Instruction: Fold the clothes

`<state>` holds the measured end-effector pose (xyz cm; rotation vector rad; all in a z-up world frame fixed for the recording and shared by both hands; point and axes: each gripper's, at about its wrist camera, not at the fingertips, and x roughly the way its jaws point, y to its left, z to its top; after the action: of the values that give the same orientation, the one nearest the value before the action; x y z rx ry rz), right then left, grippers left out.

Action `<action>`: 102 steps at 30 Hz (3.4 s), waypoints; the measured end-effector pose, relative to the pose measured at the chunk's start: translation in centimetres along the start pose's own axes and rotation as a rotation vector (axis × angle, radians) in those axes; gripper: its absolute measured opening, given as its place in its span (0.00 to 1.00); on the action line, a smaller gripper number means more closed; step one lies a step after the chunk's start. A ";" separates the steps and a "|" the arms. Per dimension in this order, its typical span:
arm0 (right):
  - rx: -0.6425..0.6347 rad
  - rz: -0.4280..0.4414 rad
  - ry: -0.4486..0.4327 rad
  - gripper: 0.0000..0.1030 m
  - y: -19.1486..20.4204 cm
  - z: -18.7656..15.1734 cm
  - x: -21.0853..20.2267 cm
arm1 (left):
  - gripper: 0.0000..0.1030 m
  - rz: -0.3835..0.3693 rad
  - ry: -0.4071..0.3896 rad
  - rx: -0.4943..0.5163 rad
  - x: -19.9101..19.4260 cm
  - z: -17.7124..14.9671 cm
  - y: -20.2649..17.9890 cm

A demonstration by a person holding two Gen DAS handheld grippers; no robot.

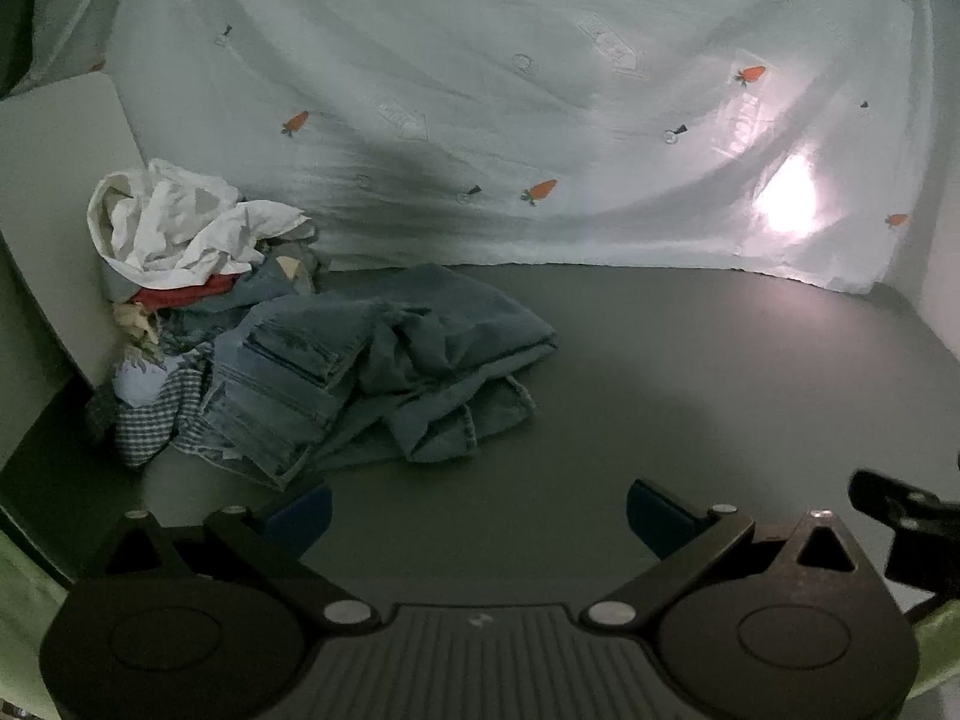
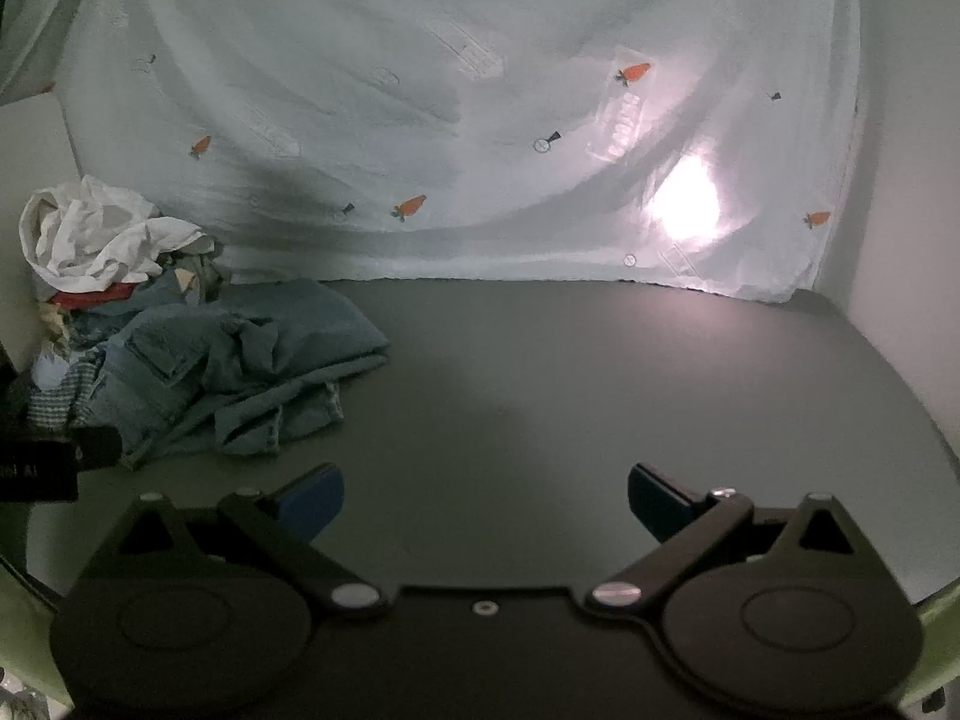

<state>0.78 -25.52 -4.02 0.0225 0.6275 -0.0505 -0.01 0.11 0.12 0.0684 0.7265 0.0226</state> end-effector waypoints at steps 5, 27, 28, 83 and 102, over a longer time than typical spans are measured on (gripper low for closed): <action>-0.005 -0.008 0.012 0.99 0.4 0.1 0.4 | 1.00 -0.017 0.015 -0.019 -0.3 0.4 0.9; -0.016 -0.038 0.035 0.99 1.9 0.5 0.8 | 1.00 -0.016 0.033 -0.024 0.3 0.4 0.7; -0.015 -0.039 0.034 0.99 1.9 0.4 0.7 | 1.00 -0.023 0.036 -0.026 0.3 0.6 1.2; 0.602 0.329 0.101 1.00 -9.9 0.4 11.2 | 1.00 -0.031 0.102 -0.322 6.1 1.7 1.6; 1.220 0.505 0.342 0.73 6.7 1.1 28.6 | 0.94 -0.027 0.278 -0.653 27.0 1.0 27.0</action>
<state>24.91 -20.04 -19.87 1.3888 0.8349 0.0679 20.94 28.20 -15.15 -0.5789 0.9669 0.2455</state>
